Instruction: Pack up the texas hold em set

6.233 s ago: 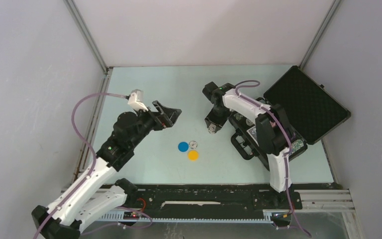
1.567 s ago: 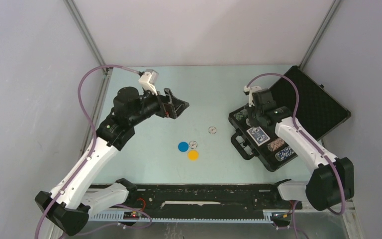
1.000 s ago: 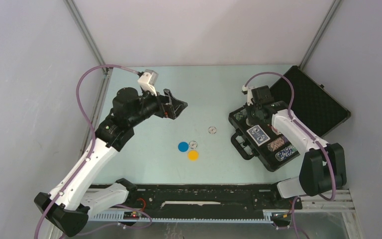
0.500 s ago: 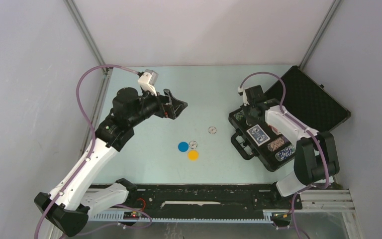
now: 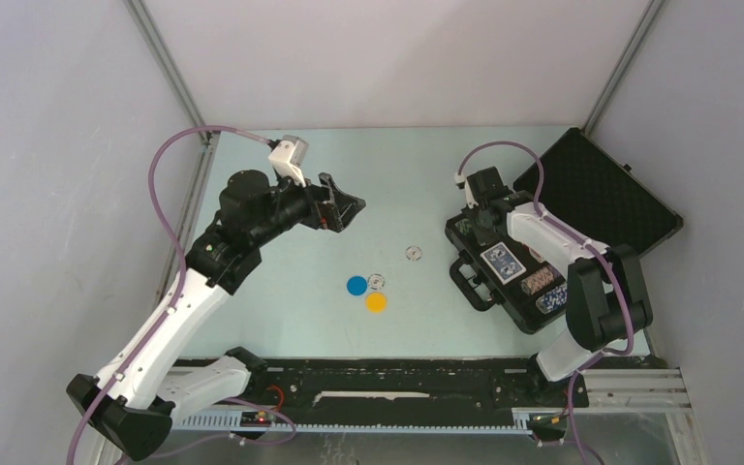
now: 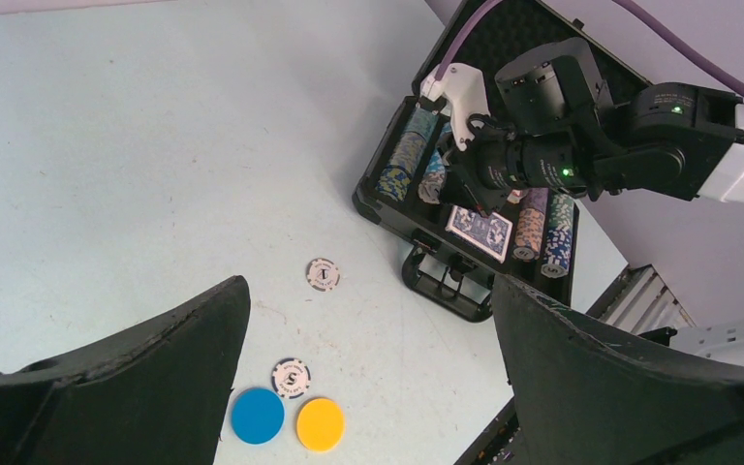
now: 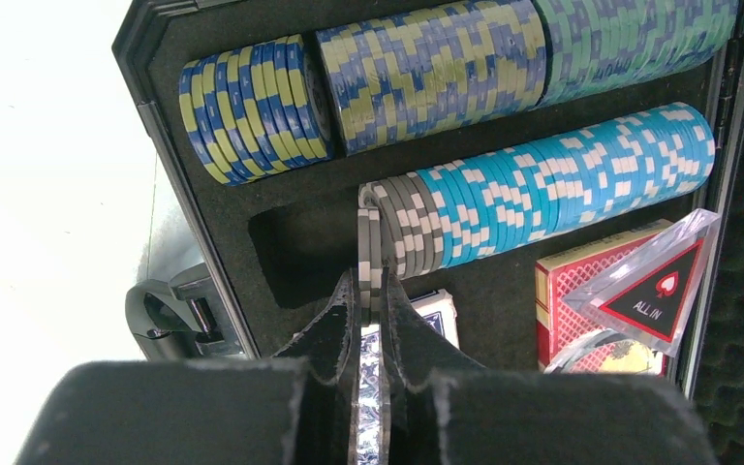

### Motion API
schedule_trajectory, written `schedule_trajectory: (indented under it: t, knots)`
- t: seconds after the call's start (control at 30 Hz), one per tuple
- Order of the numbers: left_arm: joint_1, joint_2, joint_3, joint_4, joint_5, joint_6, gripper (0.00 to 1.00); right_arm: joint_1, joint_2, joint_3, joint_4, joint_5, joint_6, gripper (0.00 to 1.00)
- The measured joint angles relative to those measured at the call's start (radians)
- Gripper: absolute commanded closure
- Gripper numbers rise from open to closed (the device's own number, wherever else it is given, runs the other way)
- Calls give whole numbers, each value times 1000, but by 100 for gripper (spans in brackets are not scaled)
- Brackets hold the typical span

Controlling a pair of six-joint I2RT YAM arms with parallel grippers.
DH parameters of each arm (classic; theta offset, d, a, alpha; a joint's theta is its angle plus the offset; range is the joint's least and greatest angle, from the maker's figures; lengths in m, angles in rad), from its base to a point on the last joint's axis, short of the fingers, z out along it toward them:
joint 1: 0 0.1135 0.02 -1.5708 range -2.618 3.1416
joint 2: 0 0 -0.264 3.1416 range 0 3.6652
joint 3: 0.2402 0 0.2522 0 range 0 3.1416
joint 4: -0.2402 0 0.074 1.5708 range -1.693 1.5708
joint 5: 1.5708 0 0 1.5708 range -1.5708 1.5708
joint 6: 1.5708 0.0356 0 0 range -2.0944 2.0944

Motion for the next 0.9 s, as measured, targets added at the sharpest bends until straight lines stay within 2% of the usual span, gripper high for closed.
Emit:
schedule_trajectory:
  t: [0.33,0.63,0.9]
  knots:
    - [0,0,0,0,6,0,0,12,0,0,-2,21,0,83]
    - [0,0,0,0,18,-1,0,31,0,0,-4,59,4,73]
    - [-1,-2,0,0,18,-1,0,39,0,0,-4,88,8,71]
